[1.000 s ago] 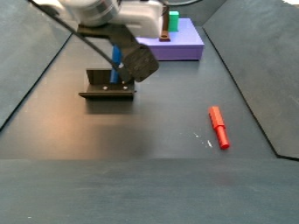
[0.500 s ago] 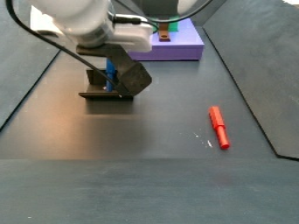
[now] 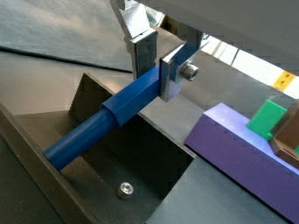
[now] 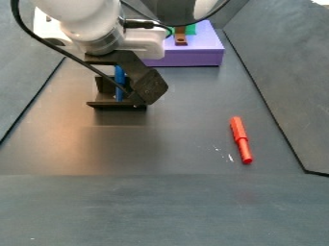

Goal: Pick up the blue object. Move up. Place the blue object on the fixture. Regrasp the blue object. Move to above the board. Insert the blue object.
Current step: Place the blue object on the fixture, then regrasp the blue object.

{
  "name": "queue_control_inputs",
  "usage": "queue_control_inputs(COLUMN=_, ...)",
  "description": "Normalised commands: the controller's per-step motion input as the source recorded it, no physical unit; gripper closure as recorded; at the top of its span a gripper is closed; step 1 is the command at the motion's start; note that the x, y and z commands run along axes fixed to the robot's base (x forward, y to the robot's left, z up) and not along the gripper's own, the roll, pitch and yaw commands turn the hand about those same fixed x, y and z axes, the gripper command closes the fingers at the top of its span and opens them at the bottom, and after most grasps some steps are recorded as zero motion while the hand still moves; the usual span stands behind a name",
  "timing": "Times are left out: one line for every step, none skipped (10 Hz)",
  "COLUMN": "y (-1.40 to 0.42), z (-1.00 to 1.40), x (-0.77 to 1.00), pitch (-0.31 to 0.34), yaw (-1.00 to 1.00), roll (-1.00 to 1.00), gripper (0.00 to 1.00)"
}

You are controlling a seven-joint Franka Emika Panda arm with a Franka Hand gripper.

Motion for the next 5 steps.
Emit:
queue_control_inputs(y=0.0, z=0.0, x=0.0, pitch=0.0, yaw=0.0, roll=0.0, gripper=1.0)
queue_control_inputs(y=0.0, z=0.0, x=0.0, pitch=0.0, yaw=0.0, roll=0.0, gripper=0.0)
queue_control_inputs(y=-0.13, z=0.72, x=0.04, pitch=0.063, yaw=0.0, roll=0.49, gripper=0.0)
queue_control_inputs(y=-0.17, z=0.78, x=-0.02, pitch=0.043, yaw=-0.02, roll=0.53, gripper=0.0)
queue_control_inputs(y=-0.2, z=0.67, x=-0.13, pitch=0.006, yaw=-0.03, roll=0.56, gripper=0.0)
